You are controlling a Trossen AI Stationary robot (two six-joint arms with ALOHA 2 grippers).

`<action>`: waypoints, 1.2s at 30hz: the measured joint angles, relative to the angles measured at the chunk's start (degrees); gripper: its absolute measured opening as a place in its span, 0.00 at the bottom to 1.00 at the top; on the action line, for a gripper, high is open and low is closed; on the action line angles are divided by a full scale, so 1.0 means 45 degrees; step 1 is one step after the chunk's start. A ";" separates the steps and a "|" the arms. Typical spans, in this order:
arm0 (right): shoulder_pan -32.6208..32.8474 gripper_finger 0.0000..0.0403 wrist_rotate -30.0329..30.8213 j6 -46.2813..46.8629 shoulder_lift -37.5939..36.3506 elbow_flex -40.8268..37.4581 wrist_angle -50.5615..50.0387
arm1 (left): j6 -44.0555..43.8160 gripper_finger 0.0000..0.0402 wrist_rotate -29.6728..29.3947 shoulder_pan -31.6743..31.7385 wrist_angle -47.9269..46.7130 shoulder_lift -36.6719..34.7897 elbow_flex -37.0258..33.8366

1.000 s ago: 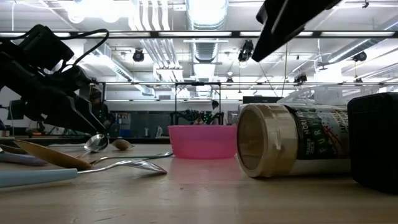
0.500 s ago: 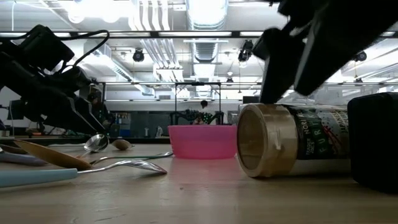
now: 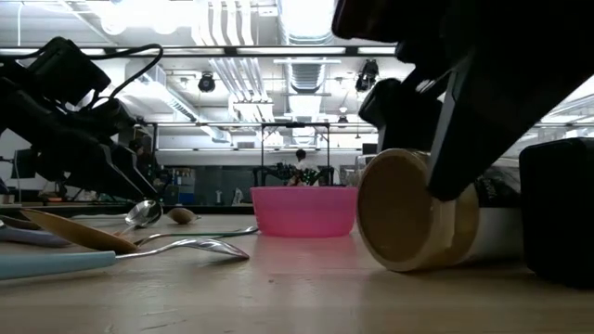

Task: Pick & Place Food Item
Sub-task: Put the golden seasoning bottle into the transparent bin

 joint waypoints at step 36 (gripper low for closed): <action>-0.2679 0.79 0.1435 -0.1719 -0.0098 -0.0073 -0.2098 | 0.0000 0.99 0.0000 -0.0001 0.0000 0.0012 0.0000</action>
